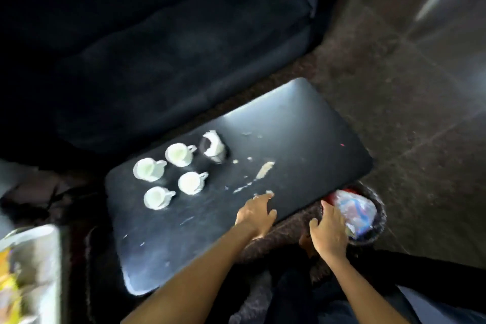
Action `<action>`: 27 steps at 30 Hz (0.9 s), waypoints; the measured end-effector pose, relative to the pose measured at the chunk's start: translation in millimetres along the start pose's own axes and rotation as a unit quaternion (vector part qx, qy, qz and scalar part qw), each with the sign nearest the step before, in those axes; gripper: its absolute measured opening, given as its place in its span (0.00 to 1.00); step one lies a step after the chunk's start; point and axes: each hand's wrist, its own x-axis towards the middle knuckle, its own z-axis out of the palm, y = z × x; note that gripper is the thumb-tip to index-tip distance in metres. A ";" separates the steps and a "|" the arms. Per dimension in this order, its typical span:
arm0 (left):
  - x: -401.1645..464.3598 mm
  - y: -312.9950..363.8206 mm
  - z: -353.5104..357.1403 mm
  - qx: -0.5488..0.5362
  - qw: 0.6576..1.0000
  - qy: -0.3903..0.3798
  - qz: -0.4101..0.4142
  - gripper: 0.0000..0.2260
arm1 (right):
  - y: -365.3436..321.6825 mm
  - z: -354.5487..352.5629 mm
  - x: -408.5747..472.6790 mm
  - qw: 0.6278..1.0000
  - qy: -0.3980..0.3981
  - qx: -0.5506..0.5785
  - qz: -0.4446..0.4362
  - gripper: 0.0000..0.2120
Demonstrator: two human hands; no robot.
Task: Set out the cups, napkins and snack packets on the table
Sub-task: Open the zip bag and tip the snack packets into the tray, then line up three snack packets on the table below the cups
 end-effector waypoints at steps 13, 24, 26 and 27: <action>-200.6 -272.1 -67.0 -0.119 0.949 0.185 -0.227 0.26 | -208.8 98.2 -160.3 0.937 -0.078 -0.153 -0.305 0.29; -283.3 -327.2 -37.5 -0.313 0.831 0.269 -0.373 0.28 | -313.6 153.5 -223.6 0.784 -0.174 -0.282 -0.525 0.26; -293.7 -332.2 -33.3 -0.336 0.813 0.272 -0.391 0.28 | -324.0 163.2 -228.3 0.772 -0.198 -0.289 -0.530 0.24; -298.5 -336.5 -31.0 -0.349 0.801 0.275 -0.401 0.28 | -329.6 167.7 -232.2 0.765 -0.211 -0.293 -0.534 0.23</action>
